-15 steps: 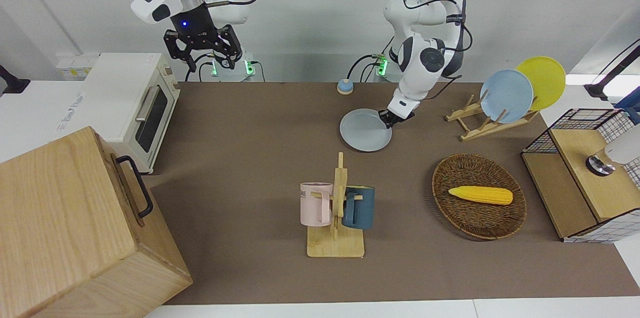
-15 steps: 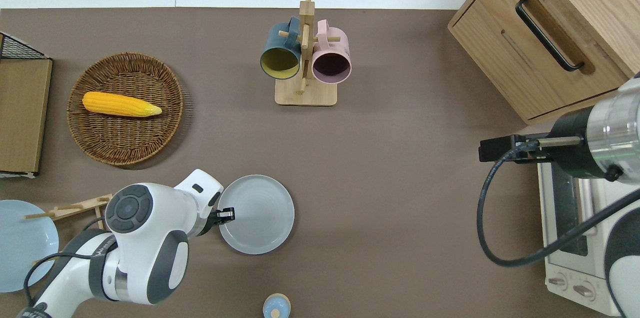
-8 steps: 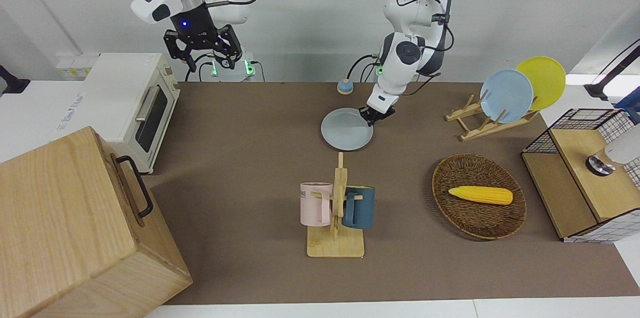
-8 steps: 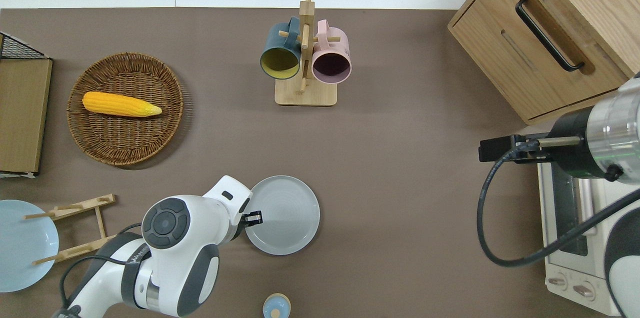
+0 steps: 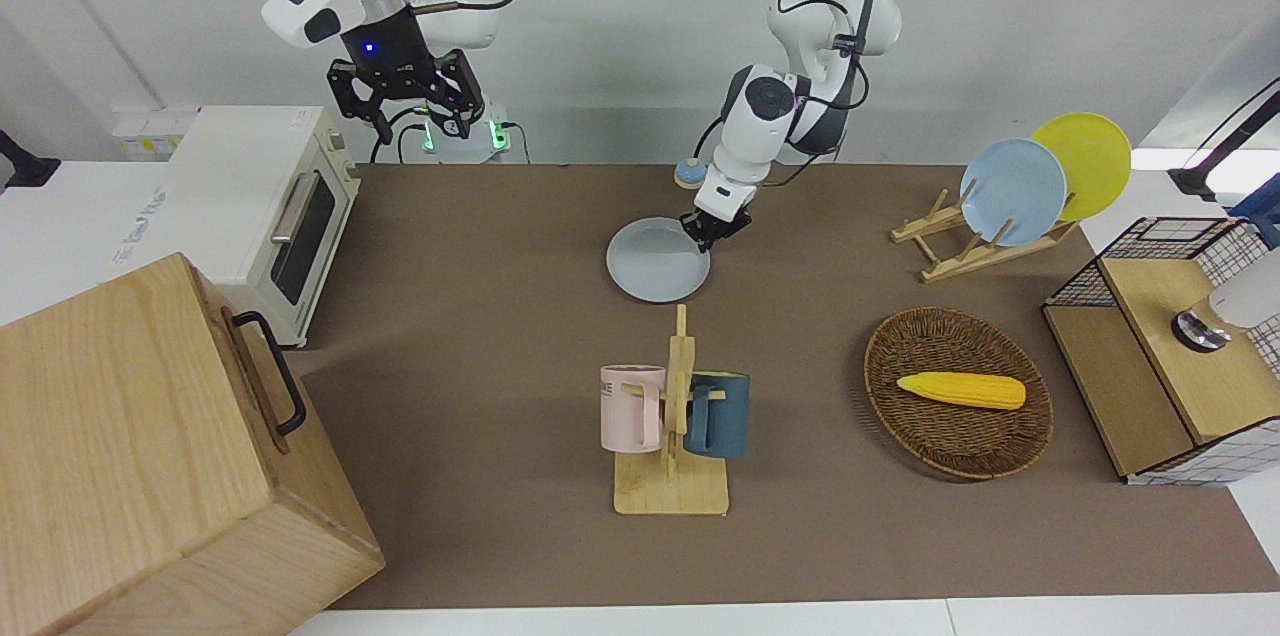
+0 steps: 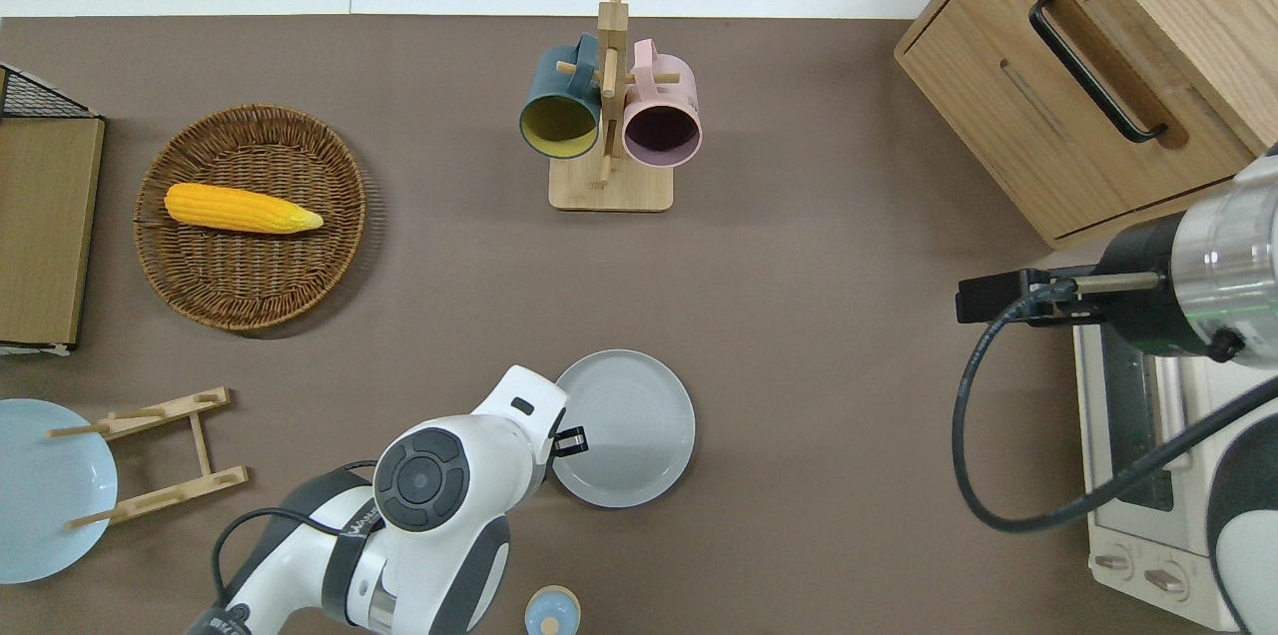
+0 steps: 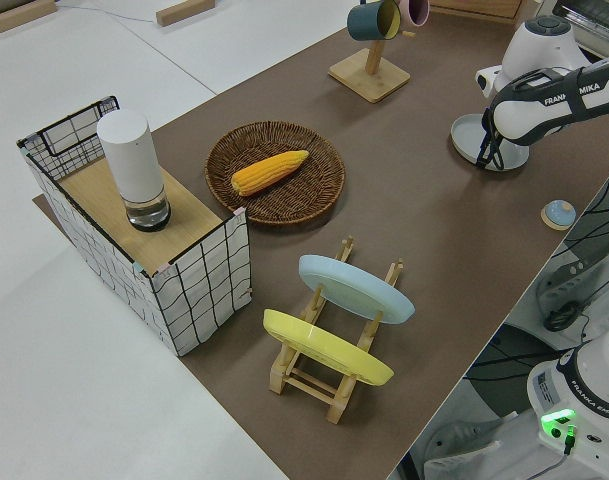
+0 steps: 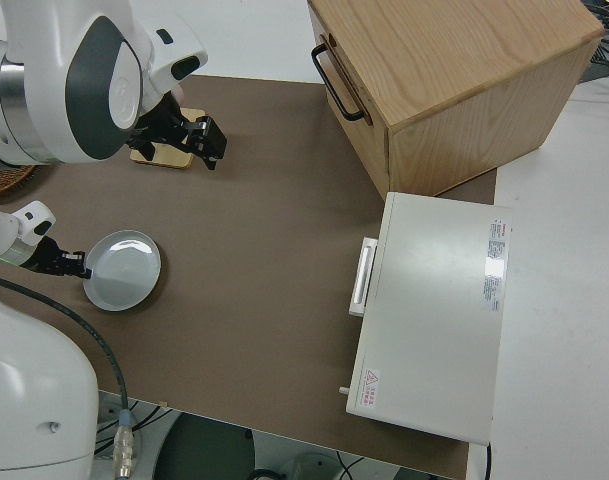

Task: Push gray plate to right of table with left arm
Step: 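Push the gray plate with the left gripper toward the toaster oven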

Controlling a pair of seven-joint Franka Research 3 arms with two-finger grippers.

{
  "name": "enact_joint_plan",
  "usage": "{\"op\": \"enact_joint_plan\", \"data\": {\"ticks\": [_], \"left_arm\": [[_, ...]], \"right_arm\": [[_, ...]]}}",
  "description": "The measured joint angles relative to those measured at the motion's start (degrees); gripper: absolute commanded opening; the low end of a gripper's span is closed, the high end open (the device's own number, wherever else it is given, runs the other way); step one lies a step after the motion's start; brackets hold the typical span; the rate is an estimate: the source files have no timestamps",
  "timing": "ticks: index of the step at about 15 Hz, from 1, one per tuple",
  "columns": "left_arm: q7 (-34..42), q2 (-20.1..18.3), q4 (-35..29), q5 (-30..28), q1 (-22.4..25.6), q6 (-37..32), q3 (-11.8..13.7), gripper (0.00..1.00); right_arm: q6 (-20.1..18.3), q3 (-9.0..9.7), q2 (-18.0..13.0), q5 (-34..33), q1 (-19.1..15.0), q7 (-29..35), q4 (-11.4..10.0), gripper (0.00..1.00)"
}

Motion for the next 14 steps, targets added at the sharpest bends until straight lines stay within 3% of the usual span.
{"op": "enact_joint_plan", "data": {"ticks": [10,14], "left_arm": [[-8.30,5.27,4.50,-0.01,-0.56,4.90,-5.96,0.00],[-10.29,6.70,6.41,0.00,-1.87,5.49,-7.12,0.00]], "right_arm": [[0.00,0.00,0.00,0.00,0.00,0.00,0.00,0.996],[0.00,0.00,0.00,0.00,0.00,0.00,0.00,0.996]]}}
